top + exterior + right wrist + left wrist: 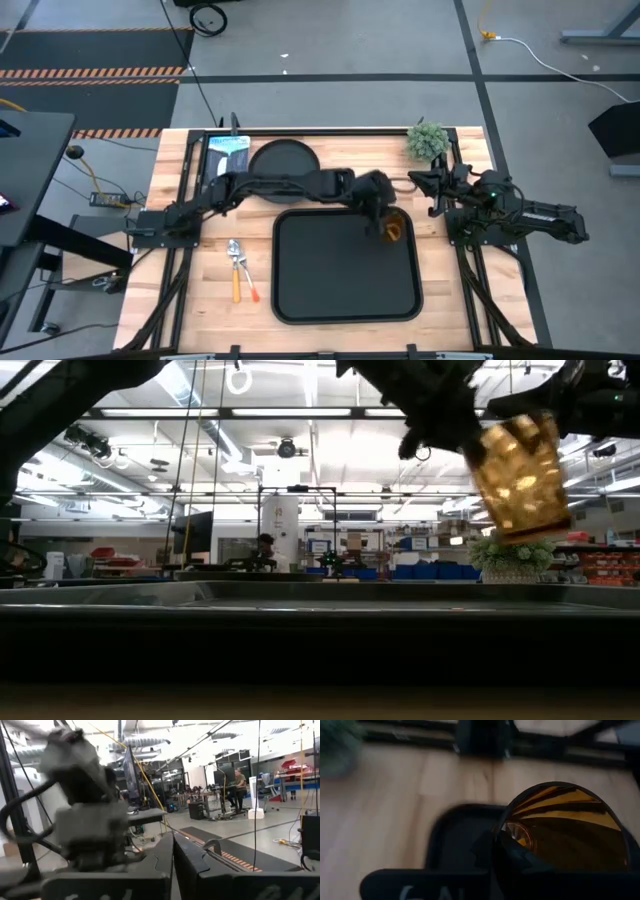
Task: Pick and place plate/cup/fork/spoon on tray
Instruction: Put the glass cup on the serving tray
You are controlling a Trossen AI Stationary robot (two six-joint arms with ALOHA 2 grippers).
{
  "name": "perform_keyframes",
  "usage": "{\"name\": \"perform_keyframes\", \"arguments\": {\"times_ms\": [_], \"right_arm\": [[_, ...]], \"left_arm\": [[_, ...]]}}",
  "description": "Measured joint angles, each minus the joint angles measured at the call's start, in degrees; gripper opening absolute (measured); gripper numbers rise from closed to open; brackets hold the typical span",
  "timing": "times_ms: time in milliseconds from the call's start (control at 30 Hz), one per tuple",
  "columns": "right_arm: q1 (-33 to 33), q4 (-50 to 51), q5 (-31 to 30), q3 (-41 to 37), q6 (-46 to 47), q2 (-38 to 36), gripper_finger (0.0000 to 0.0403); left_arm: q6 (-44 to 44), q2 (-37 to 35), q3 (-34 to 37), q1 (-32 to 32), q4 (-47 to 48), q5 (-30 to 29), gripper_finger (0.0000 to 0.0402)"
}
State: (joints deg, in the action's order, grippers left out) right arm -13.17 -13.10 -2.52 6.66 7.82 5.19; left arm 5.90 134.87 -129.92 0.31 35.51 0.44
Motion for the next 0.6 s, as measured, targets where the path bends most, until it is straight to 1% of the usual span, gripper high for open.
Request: {"name": "perform_keyframes", "arguments": {"times_ms": [200, 367, 600], "right_arm": [[-0.02, 0.64, -0.02, 0.01, 1.16, 0.0, 0.0018], [0.02, 0.95, 0.68, 0.02, 1.71, 0.02, 0.0018], [-0.01, 1.17, 0.82, 0.02, 2.52, 0.02, 0.0018]], "left_arm": [[1.73, 1.15, 3.0, -1.45, -1.0, -0.56, 0.0018], [2.47, 0.89, 4.8, -0.78, -1.86, -4.53, 0.0018], [3.64, 0.91, 6.52, -0.37, -2.66, -3.86, 0.0018]]}}
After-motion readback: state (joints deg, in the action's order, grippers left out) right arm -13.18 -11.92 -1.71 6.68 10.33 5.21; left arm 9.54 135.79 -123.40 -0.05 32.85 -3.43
